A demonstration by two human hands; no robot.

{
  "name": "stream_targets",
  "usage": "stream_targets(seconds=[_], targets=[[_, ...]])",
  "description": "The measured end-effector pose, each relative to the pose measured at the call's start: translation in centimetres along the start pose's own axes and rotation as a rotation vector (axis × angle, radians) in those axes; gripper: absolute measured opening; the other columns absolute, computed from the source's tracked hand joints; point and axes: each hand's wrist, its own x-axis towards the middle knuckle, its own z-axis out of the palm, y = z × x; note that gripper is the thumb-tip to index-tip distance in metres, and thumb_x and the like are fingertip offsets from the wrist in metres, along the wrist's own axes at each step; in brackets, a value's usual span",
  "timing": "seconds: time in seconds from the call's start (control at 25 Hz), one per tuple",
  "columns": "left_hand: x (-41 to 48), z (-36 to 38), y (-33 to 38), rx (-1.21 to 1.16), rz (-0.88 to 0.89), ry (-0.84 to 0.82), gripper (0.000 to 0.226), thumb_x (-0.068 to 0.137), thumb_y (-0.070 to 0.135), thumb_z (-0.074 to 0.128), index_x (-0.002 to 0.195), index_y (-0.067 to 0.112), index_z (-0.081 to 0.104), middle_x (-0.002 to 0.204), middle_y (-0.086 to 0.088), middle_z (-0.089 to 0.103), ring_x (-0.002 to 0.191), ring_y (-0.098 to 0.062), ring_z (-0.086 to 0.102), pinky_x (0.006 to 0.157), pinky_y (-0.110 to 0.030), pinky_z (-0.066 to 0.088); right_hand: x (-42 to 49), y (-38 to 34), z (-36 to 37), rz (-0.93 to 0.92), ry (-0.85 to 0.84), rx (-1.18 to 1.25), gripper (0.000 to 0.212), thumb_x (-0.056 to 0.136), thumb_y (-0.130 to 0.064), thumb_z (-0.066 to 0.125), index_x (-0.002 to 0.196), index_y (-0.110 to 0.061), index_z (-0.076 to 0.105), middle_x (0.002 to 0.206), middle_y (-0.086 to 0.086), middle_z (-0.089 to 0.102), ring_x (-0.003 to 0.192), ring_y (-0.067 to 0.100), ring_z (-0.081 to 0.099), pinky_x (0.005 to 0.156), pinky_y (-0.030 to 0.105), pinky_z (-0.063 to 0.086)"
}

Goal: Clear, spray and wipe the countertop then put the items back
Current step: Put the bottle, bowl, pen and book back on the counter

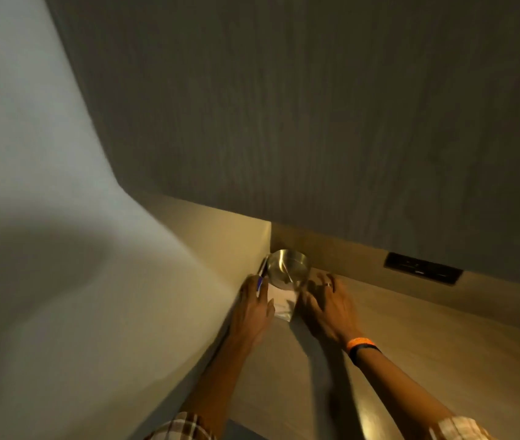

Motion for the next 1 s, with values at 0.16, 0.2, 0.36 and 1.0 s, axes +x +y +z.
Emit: stream_targets(seconds=[0.16, 0.2, 0.36, 1.0], targets=[[3.0, 1.6, -0.3, -0.062, -0.069, -0.013, 0.04, 0.102, 0.032, 0.039, 0.141, 0.023, 0.044, 0.148, -0.003, 0.047, 0.133, -0.02, 0.048, 0.103, -0.019, 0.04, 4.8, -2.9, 2.6, 0.327, 0.077, 0.402, 0.03, 0.102, -0.032, 0.054, 0.1, -0.005, 0.068, 0.114, 0.023, 0.066, 0.109, 0.04, 0.06, 0.098, 0.046, 0.051], [3.9, 2.1, -0.2, -0.041, -0.085, -0.012, 0.038, 0.102, 0.033, 0.04, 0.137, 0.022, 0.049, 0.143, -0.005, 0.052, 0.129, -0.021, 0.052, 0.102, -0.021, 0.043, 5.4, -3.3, 3.3, 0.395, 0.083, 0.492, 0.025, 0.101, -0.025, 0.055, 0.088, -0.007, 0.066, 0.102, 0.024, 0.068, 0.098, 0.04, 0.064, 0.091, 0.047, 0.055], [6.1, 2.5, 0.7, -0.201, -0.256, 0.052, 0.03, 0.103, 0.018, 0.046, 0.13, 0.009, 0.055, 0.135, -0.012, 0.058, 0.126, -0.026, 0.054, 0.106, -0.034, 0.046, 6.0, -2.7, 4.7, 0.546, 0.131, 0.702, 0.02, 0.096, -0.007, 0.055, 0.086, 0.006, 0.068, 0.09, 0.026, 0.072, 0.086, 0.041, 0.069, 0.073, 0.048, 0.06], [-0.5, 8.0, 18.6, -0.273, -0.021, -0.132, 0.009, 0.093, 0.027, 0.063, 0.088, 0.03, 0.069, 0.095, 0.003, 0.064, 0.08, -0.014, 0.062, 0.066, -0.027, 0.053, -9.1, 16.3, -8.5, 0.889, 0.492, 0.733, 0.013, 0.098, -0.009, 0.055, 0.093, -0.009, 0.067, 0.067, 0.015, 0.068, 0.052, 0.024, 0.071, 0.045, 0.026, 0.06]])
